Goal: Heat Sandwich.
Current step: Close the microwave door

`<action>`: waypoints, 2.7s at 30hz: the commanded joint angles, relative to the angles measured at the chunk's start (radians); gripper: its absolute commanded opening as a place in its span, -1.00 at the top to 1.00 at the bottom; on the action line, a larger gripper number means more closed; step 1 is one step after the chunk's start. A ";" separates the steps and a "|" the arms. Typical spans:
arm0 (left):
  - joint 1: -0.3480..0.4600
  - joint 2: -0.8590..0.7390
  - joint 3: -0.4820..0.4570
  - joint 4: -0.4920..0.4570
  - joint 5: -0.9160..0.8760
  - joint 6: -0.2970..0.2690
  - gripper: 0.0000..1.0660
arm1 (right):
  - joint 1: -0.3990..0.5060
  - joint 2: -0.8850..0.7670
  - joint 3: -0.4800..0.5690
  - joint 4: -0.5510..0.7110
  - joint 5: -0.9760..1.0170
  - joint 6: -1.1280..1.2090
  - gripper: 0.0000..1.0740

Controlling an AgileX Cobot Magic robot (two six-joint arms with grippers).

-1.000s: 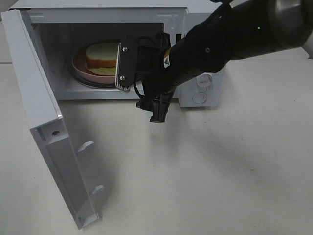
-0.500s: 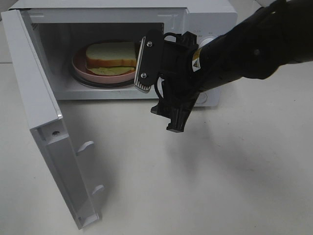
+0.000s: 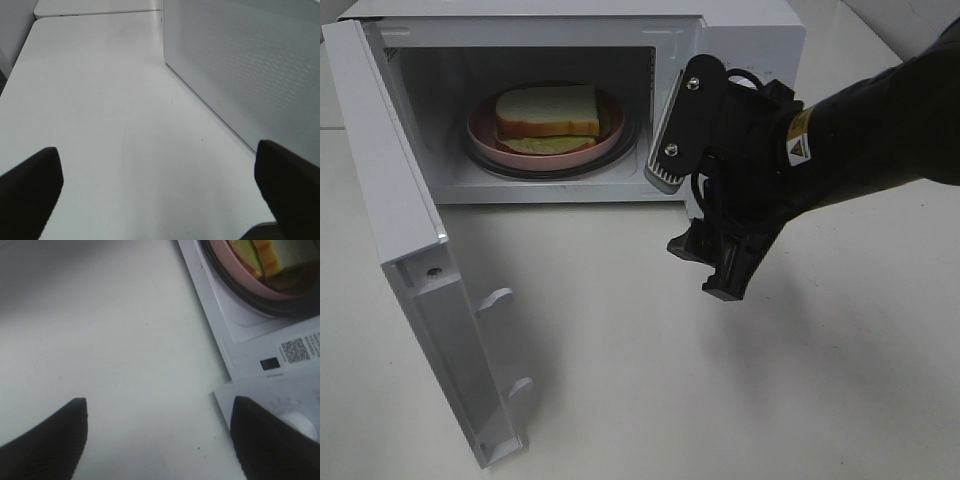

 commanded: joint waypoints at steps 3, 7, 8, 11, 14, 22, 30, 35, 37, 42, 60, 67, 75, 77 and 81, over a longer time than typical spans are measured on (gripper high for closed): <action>0.003 -0.020 -0.001 0.001 -0.010 0.001 -0.87 | 0.003 -0.089 0.033 0.045 0.079 0.111 -0.42; 0.003 -0.020 -0.001 0.001 -0.010 0.001 -0.87 | 0.003 -0.170 0.043 0.115 0.200 0.218 -0.42; 0.003 -0.020 -0.001 0.001 -0.010 0.001 -0.87 | 0.003 -0.170 0.043 0.115 0.200 0.218 -0.42; 0.003 -0.020 -0.001 0.001 -0.010 0.001 -0.87 | 0.003 -0.232 0.043 0.133 0.315 0.325 -0.42; 0.003 -0.020 -0.001 0.001 -0.010 0.001 -0.87 | 0.003 -0.289 0.043 0.133 0.404 0.401 -0.42; 0.003 -0.020 -0.001 0.001 -0.010 0.001 -0.87 | 0.003 -0.429 0.043 0.133 0.588 0.507 -0.42; 0.003 -0.020 -0.001 0.001 -0.010 0.001 -0.87 | 0.003 -0.595 0.043 0.151 0.779 0.535 -0.41; 0.003 -0.020 -0.001 0.001 -0.010 0.001 -0.87 | 0.003 -0.690 0.043 0.161 0.873 0.535 -0.39; 0.003 -0.020 -0.001 0.001 -0.010 0.001 -0.87 | 0.003 -0.738 0.043 0.159 0.919 0.535 -0.38; 0.003 -0.020 -0.001 0.001 -0.010 0.001 -0.87 | 0.003 -0.810 0.043 0.159 0.993 0.535 -0.38; 0.003 -0.020 -0.001 0.001 -0.010 0.001 -0.87 | -0.340 -1.116 0.043 0.120 1.057 0.535 -0.38; 0.003 -0.020 -0.001 0.001 -0.010 0.001 -0.87 | -0.451 -1.280 0.125 0.051 1.031 0.535 -0.37; 0.003 -0.020 -0.001 0.001 -0.010 0.001 -0.87 | -0.580 -1.455 0.265 0.051 0.947 0.535 -0.37; 0.003 -0.020 -0.001 0.001 -0.010 0.001 -0.87 | -0.620 -1.506 0.292 0.064 0.897 0.535 -0.37; 0.003 -0.020 -0.001 0.002 -0.010 0.001 -0.87 | -0.636 -1.517 0.315 0.098 0.840 0.535 -0.37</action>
